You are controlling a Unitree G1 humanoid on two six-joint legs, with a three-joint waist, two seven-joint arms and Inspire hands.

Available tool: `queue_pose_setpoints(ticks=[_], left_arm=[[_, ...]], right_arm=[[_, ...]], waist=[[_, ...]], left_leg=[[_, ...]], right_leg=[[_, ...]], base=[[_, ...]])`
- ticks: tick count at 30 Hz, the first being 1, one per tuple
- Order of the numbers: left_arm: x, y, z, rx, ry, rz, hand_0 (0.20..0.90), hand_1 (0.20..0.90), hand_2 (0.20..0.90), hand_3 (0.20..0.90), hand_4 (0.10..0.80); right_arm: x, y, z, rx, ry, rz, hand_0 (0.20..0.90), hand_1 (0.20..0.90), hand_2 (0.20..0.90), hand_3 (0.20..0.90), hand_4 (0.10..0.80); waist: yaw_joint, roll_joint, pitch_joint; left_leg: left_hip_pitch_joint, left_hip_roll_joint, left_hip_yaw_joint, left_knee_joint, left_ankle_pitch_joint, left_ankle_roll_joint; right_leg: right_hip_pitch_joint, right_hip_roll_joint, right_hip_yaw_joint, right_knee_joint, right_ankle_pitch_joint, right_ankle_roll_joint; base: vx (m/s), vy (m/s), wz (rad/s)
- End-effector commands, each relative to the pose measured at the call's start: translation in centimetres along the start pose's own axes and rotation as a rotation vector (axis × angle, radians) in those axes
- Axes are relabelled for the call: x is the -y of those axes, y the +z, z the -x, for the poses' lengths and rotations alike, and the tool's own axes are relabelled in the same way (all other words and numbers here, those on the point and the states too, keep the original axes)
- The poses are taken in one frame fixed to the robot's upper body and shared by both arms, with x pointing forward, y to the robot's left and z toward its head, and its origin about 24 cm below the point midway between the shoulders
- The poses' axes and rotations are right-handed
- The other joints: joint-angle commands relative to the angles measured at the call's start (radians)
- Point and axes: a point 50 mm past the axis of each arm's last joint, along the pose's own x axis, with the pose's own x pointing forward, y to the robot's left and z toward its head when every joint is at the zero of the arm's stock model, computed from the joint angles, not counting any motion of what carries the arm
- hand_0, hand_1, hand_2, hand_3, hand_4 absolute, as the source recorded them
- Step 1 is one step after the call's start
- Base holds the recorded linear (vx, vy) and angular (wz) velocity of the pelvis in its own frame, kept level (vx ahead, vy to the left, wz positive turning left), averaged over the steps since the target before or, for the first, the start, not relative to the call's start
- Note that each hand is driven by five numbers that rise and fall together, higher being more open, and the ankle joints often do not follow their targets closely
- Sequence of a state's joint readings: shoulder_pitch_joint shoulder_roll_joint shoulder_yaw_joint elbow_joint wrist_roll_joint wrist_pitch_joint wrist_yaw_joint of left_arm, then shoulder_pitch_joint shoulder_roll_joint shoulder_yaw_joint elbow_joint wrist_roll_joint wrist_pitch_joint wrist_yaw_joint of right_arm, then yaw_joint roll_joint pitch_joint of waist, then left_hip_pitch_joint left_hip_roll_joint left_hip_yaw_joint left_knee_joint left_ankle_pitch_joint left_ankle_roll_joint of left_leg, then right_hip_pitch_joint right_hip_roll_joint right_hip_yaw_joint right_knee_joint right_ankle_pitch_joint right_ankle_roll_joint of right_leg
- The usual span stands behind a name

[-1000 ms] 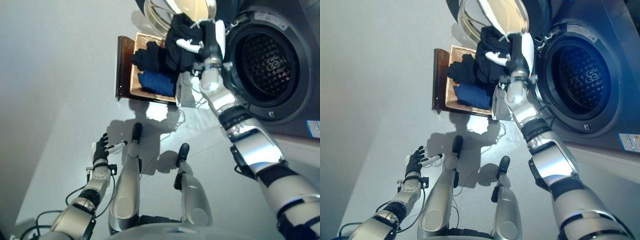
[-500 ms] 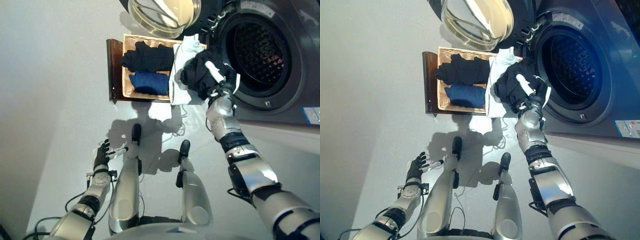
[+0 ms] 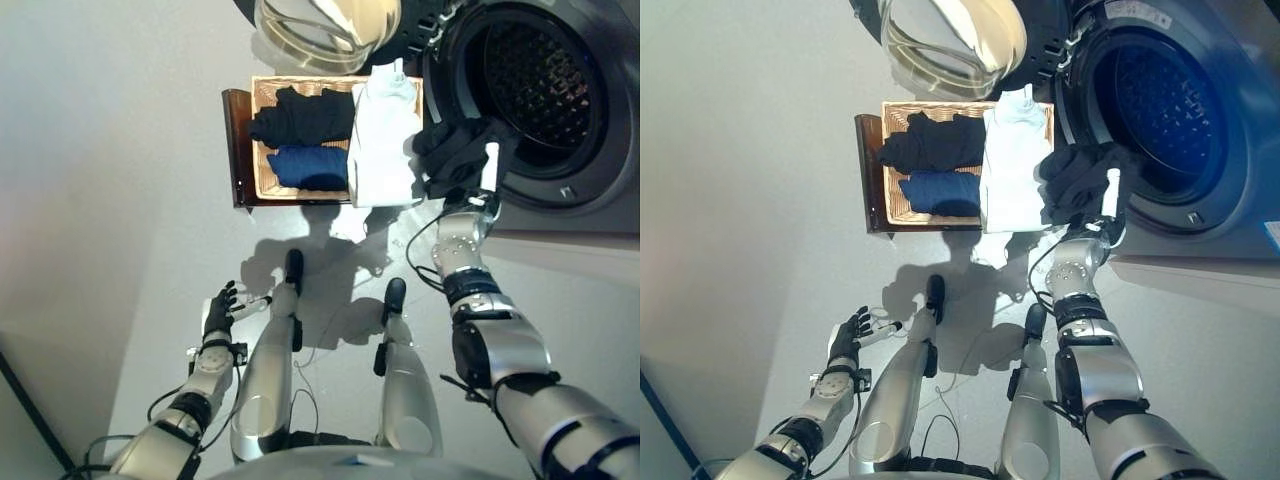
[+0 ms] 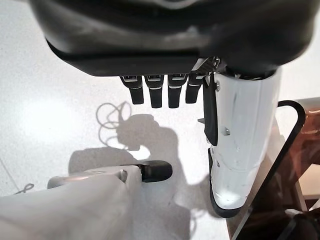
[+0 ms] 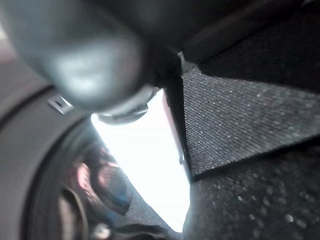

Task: Pick up the clothes and place them into the washing machine

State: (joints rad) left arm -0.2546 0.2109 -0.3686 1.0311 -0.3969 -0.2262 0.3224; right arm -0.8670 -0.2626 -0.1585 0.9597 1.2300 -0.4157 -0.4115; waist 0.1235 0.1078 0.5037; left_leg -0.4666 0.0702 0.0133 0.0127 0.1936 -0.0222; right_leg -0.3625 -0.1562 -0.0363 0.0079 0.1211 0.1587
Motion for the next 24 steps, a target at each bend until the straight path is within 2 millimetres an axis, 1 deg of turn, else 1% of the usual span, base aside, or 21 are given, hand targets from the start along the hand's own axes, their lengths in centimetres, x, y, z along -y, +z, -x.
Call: queue_pose_setpoints(ticks=[1,5,6,7,8,10,11,12,14,15,17,18,22,24], left_arm=[[0.1,-2.3,1.1,-0.045,-0.001,0.000,0.900,0.900,0.900,0.900,0.800],[0.2,-2.5,1.3,-0.046,-0.007,0.007,0.900,0.900,0.900,0.900,0.800],[0.2,-2.5,1.3,-0.046,-0.008,0.007,0.900,0.900,0.900,0.900,0.800],[0.1,-2.8,1.4,-0.052,-0.005,0.004,0.900,0.900,0.900,0.900,0.800],[0.1,-2.8,1.4,-0.054,-0.006,0.005,0.900,0.900,0.900,0.900,0.800],[0.2,-2.8,1.4,-0.054,-0.008,0.005,0.900,0.900,0.900,0.900,0.800],[0.1,-2.8,1.4,-0.050,-0.008,0.004,0.900,0.900,0.900,0.900,0.800],[0.1,-2.8,1.4,-0.050,-0.009,0.005,0.900,0.900,0.900,0.900,0.800],[0.1,-2.7,1.4,-0.046,-0.011,0.005,0.900,0.900,0.900,0.900,0.800],[0.0,-2.6,1.4,-0.041,-0.011,0.008,0.900,0.900,0.900,0.900,0.800],[0.1,-2.5,1.4,-0.034,-0.013,0.014,0.900,0.900,0.900,0.900,0.800],[0.0,-2.3,1.3,-0.022,-0.013,0.017,0.900,0.900,0.900,0.900,0.800],[0.0,-2.0,1.3,-0.008,-0.012,0.036,0.900,0.900,0.900,0.900,0.800],[0.0,-1.8,1.4,0.007,-0.017,0.045,0.900,0.900,0.900,0.900,0.800]], right_arm=[[-6.8,7.4,-0.1,0.266,0.240,-0.134,0.200,0.200,0.200,0.200,0.300],[-8.0,9.8,-0.1,0.329,0.266,-0.150,0.200,0.200,0.200,0.200,0.300],[-8.0,9.9,-0.2,0.330,0.266,-0.149,0.200,0.200,0.200,0.200,0.300],[-8.5,11.1,-0.3,0.357,0.267,-0.149,0.200,0.200,0.200,0.200,0.300],[-8.7,11.8,-0.4,0.370,0.264,-0.147,0.200,0.200,0.200,0.200,0.300],[-9.1,12.3,-0.4,0.380,0.269,-0.138,0.200,0.200,0.200,0.200,0.300],[-9.7,13.2,-0.4,0.400,0.276,-0.124,0.200,0.200,0.200,0.200,0.300],[-9.8,13.2,-0.4,0.400,0.276,-0.124,0.200,0.200,0.200,0.200,0.300],[-10.3,14.2,-0.3,0.422,0.283,-0.099,0.200,0.200,0.200,0.200,0.300],[-11.0,15.1,-0.1,0.443,0.298,-0.077,0.200,0.200,0.200,0.200,0.300],[-11.4,15.5,-0.1,0.451,0.305,-0.071,0.200,0.200,0.200,0.200,0.300],[-12.0,16.3,0.2,0.472,0.315,-0.057,0.200,0.200,0.200,0.200,0.300],[-13.0,17.2,0.6,0.496,0.335,-0.044,0.200,0.200,0.200,0.200,0.300],[-13.9,17.9,1.0,0.517,0.356,-0.028,0.200,0.200,0.200,0.200,0.300]], waist=[[0.002,0.051,-0.072],[0.003,0.063,-0.079],[0.004,0.063,-0.079],[0.005,0.066,-0.083],[0.006,0.067,-0.084],[0.007,0.068,-0.085],[0.009,0.068,-0.086],[0.010,0.068,-0.085],[0.012,0.068,-0.084],[0.014,0.067,-0.083],[0.015,0.068,-0.080],[0.019,0.067,-0.077],[0.022,0.069,-0.070],[0.023,0.073,-0.059]], left_leg=[[-0.030,-0.003,-0.017,0.007,-0.020,-0.071],[-0.027,-0.008,-0.014,-0.001,-0.019,-0.072],[-0.027,-0.008,-0.014,-0.002,-0.019,-0.072],[-0.026,-0.008,-0.015,-0.005,-0.018,-0.073],[-0.026,-0.009,-0.014,-0.008,-0.017,-0.073],[-0.026,-0.010,-0.014,-0.011,-0.016,-0.073],[-0.025,-0.009,-0.012,-0.014,-0.017,-0.073],[-0.025,-0.009,-0.012,-0.014,-0.017,-0.073],[-0.026,-0.008,-0.012,-0.014,-0.016,-0.074],[-0.029,-0.007,-0.013,-0.013,-0.015,-0.076],[-0.033,-0.007,-0.013,-0.013,-0.015,-0.076],[-0.037,-0.008,-0.014,-0.014,-0.014,-0.076],[-0.050,-0.008,-0.016,-0.014,-0.012,-0.076],[-0.062,-0.009,-0.016,-0.016,-0.010,-0.076]], right_leg=[[0.002,-0.004,0.017,0.189,-0.186,-0.024],[-0.002,-0.005,0.021,0.191,-0.189,-0.023],[-0.003,-0.005,0.021,0.191,-0.189,-0.023],[-0.004,-0.006,0.023,0.192,-0.191,-0.024],[-0.007,-0.005,0.023,0.194,-0.191,-0.024],[-0.009,-0.005,0.025,0.195,-0.192,-0.024],[-0.011,-0.004,0.027,0.194,-0.192,-0.024],[-0.011,-0.004,0.027,0.195,-0.192,-0.024],[-0.013,-0.003,0.026,0.200,-0.195,-0.025],[-0.016,-0.001,0.025,0.204,-0.199,-0.026],[-0.021,-0.001,0.025,0.209,-0.200,-0.026],[-0.026,0.001,0.024,0.212,-0.203,-0.026],[-0.043,0.004,0.026,0.223,-0.204,-0.027],[-0.065,0.007,0.029,0.236,-0.206,-0.028]], base=[[0.013,-0.007,-0.10],[0.022,-0.007,-0.07],[0.039,-0.001,0.01],[0.033,-0.005,0.00],[0.045,-0.009,0.03],[0.028,-0.007,0.04],[0.000,0.000,0.00],[0.035,-0.013,-0.01],[0.023,-0.018,-0.01],[0.042,-0.034,-0.02],[0.017,-0.013,-0.01],[0.029,-0.032,0.00],[0.020,-0.014,0.00],[0.031,0.003,-0.02]])
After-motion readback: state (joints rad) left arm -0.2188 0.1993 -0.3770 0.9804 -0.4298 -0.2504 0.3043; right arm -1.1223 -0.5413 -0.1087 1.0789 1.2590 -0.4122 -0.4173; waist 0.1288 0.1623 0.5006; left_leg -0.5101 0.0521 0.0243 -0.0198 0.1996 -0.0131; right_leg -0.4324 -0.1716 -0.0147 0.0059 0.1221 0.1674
